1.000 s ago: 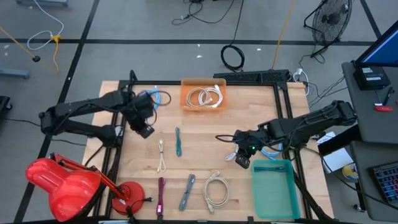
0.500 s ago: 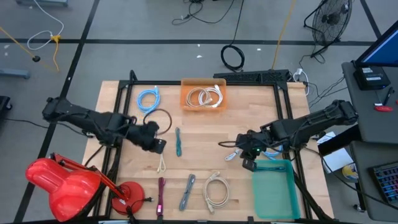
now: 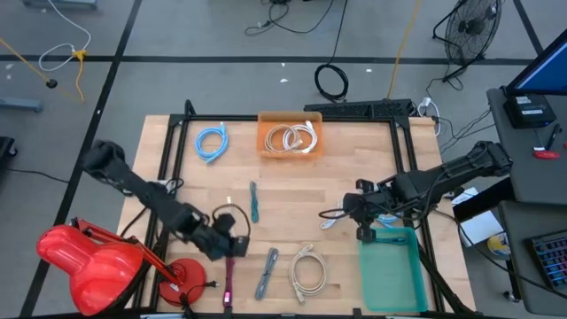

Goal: Pick & Place USB Port
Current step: Put the small pink charger cable into the green bin

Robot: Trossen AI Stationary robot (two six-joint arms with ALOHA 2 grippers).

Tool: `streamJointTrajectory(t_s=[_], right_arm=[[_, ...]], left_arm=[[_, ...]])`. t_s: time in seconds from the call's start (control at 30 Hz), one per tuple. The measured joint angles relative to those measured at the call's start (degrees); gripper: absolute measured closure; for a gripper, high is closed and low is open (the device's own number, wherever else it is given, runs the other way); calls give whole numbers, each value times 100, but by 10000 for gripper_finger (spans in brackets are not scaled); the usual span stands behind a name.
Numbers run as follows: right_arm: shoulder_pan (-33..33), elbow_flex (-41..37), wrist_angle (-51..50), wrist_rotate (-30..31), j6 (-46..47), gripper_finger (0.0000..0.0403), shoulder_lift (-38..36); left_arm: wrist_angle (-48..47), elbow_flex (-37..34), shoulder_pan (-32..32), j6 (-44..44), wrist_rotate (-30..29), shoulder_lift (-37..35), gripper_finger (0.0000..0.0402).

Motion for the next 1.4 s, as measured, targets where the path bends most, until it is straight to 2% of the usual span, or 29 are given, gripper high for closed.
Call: streamJointTrajectory(t_s=[0.2,0.3,0.53,0.6,0.8,0.93,1.2,1.3,1.4], right_arm=[[-173,0,-374,754,409,403,0],[-384,-2,-158,746,701,403,-6],[-628,0,1001,723,901,403,-9],[-691,-1,1249,606,904,403,-9],[-845,0,1588,428,934,403,-9],[-879,0,1576,426,932,403,-9],[-879,0,1578,436,903,403,-9],[-879,0,1589,439,895,403,-9],[-879,0,1589,441,887,403,-9]], left_arm=[[-173,-1,-175,-141,313,348,401],[-430,128,-291,-243,406,348,401],[-2965,1058,-420,40,456,594,401],[-3040,1187,-384,240,474,608,401],[-2323,1204,-303,255,680,653,389],[-2627,1198,-260,163,1123,699,348],[-2356,1196,-122,123,1865,1115,218],[-2096,1187,-92,218,2044,1450,190],[-1892,1193,-75,319,2145,1742,180]])
